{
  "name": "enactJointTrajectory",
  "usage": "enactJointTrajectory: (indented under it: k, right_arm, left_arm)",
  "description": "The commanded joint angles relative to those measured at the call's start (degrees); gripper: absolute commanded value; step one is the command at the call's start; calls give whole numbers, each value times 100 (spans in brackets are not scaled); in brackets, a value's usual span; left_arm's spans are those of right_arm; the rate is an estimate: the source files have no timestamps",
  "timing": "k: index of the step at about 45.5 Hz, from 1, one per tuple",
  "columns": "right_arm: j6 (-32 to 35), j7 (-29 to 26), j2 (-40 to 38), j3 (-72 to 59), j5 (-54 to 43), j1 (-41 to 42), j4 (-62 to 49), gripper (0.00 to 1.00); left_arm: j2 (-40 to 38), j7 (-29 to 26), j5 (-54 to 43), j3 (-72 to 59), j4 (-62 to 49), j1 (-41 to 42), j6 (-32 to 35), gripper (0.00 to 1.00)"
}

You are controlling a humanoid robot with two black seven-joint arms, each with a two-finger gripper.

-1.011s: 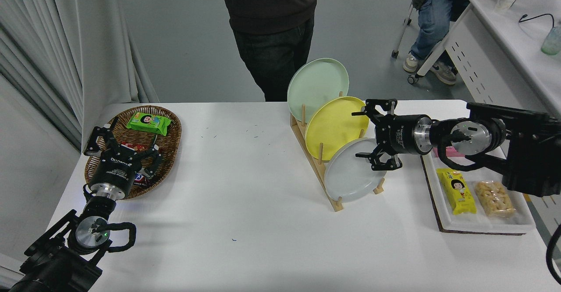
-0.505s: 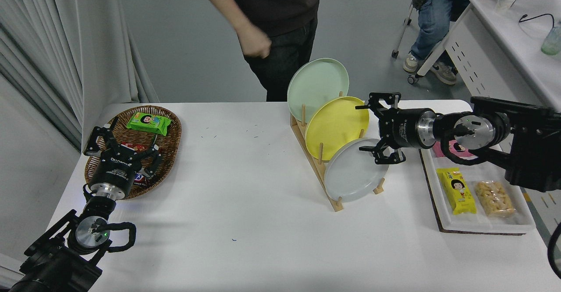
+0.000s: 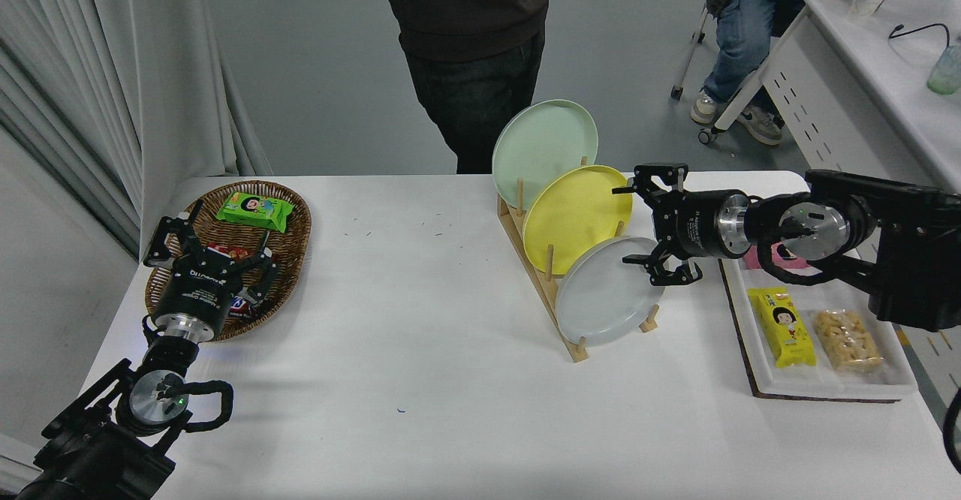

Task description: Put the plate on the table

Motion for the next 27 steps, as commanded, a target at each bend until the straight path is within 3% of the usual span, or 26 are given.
enactJointTrajectory:
  k: [1,15,22,27]
  right_arm:
    - [4,-1,15,146,-73,-70,17,100]
    - [66,8,15,304,-135,-202,8,99]
    - [74,-10,15,331,-100,-246,8,87]
    - [66,-10,15,331,-64,-255,8,86]
  left_arm:
    - [9,-2,0,-6,0,-5,-4,98]
    - [9,-2,0,2,0,-5,-4,98]
    - [0,-2,0,2,0,-5,-4,98]
    - [0,7,0,-6,0,4,-4,98]
